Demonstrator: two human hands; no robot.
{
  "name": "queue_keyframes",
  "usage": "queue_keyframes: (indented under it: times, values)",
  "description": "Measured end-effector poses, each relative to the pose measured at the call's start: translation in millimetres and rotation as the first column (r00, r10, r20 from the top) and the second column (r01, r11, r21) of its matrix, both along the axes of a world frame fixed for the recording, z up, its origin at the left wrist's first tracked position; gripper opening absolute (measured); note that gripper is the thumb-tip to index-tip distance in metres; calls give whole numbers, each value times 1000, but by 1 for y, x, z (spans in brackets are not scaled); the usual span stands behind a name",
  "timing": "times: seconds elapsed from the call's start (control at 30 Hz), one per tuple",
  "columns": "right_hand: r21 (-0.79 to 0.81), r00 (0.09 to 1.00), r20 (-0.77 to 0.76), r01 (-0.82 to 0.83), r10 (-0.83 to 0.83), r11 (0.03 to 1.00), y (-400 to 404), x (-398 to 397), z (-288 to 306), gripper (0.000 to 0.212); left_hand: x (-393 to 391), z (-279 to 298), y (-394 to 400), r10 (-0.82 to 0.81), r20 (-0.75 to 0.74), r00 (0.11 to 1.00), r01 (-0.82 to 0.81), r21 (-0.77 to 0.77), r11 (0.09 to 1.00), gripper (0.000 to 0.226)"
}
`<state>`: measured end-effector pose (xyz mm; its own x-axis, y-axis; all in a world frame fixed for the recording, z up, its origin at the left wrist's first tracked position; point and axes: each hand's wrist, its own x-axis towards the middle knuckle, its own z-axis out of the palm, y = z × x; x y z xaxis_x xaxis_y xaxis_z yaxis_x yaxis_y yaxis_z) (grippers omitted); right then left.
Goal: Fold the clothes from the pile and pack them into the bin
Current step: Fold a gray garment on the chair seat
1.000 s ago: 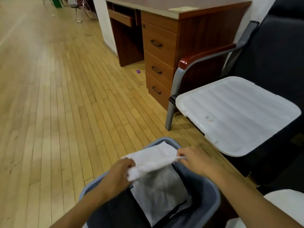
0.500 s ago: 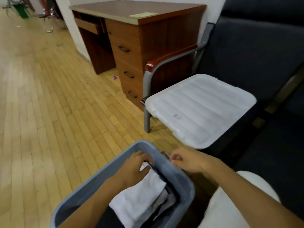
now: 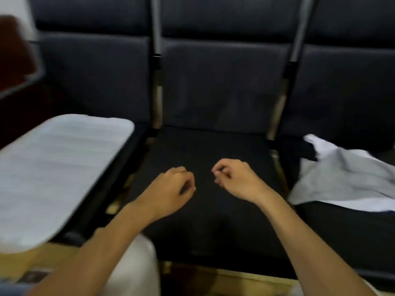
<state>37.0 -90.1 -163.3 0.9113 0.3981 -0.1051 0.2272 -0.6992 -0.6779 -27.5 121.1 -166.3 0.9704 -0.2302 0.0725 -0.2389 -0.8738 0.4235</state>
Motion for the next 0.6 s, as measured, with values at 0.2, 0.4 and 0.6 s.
queue_keyframes:
  times: [0.2, 0.4, 0.6]
  values:
    - [-212, 611, 13, 775, -791, 595, -252, 29, -43, 63, 67, -12, -131, -253, -91, 963, 262, 112, 958, 8]
    - [-262, 653, 9, 732, -757, 628, -280, 19, -98, 74, 70, -22, -175, -356, -183, 916, 381, 122, 917, 13]
    - [-314, 741, 317, 671, -591, 672, -238, 43, -106, 38, 71, -10, -159, -323, -226, 919, 354, 116, 928, 9]
